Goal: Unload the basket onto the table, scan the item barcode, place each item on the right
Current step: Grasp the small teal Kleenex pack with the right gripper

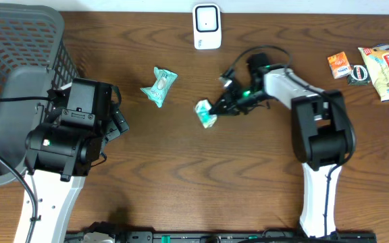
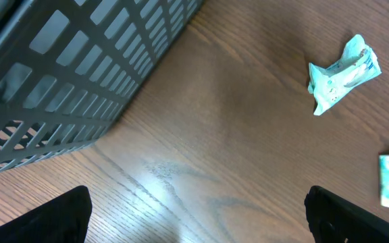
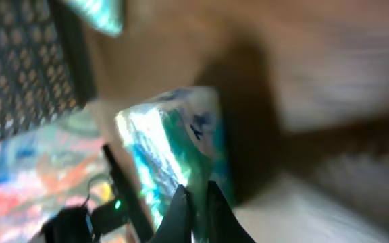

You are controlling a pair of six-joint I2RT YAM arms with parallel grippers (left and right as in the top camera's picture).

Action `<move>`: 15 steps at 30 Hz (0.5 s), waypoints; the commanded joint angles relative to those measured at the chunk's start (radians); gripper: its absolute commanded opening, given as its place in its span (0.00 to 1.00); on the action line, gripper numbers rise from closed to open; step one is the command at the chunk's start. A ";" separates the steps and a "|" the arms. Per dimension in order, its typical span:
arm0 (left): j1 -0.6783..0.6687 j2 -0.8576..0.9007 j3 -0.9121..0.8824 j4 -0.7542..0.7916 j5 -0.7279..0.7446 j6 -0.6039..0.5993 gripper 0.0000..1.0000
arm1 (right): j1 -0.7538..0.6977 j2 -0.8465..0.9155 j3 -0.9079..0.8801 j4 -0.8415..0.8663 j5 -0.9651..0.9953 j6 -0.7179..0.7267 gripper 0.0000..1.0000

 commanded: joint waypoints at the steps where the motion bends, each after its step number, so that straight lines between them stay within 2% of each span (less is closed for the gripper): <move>1: 0.005 -0.001 0.002 -0.003 -0.020 -0.005 1.00 | -0.079 0.002 0.031 -0.064 0.148 0.033 0.10; 3: 0.005 -0.002 0.002 -0.003 -0.020 -0.005 1.00 | -0.114 0.002 0.066 -0.119 0.161 0.029 0.17; 6: 0.005 -0.001 0.002 -0.003 -0.020 -0.005 1.00 | -0.149 0.002 0.141 -0.208 0.161 -0.013 0.20; 11: 0.005 -0.001 0.002 -0.003 -0.020 -0.005 1.00 | -0.128 0.002 0.203 -0.262 0.159 -0.074 0.26; 13: 0.005 -0.001 0.002 -0.003 -0.020 -0.005 1.00 | -0.103 0.002 0.203 -0.266 0.160 -0.101 0.35; 15: 0.005 -0.001 0.002 -0.003 -0.020 -0.005 1.00 | -0.069 0.002 0.199 -0.264 0.160 -0.132 0.49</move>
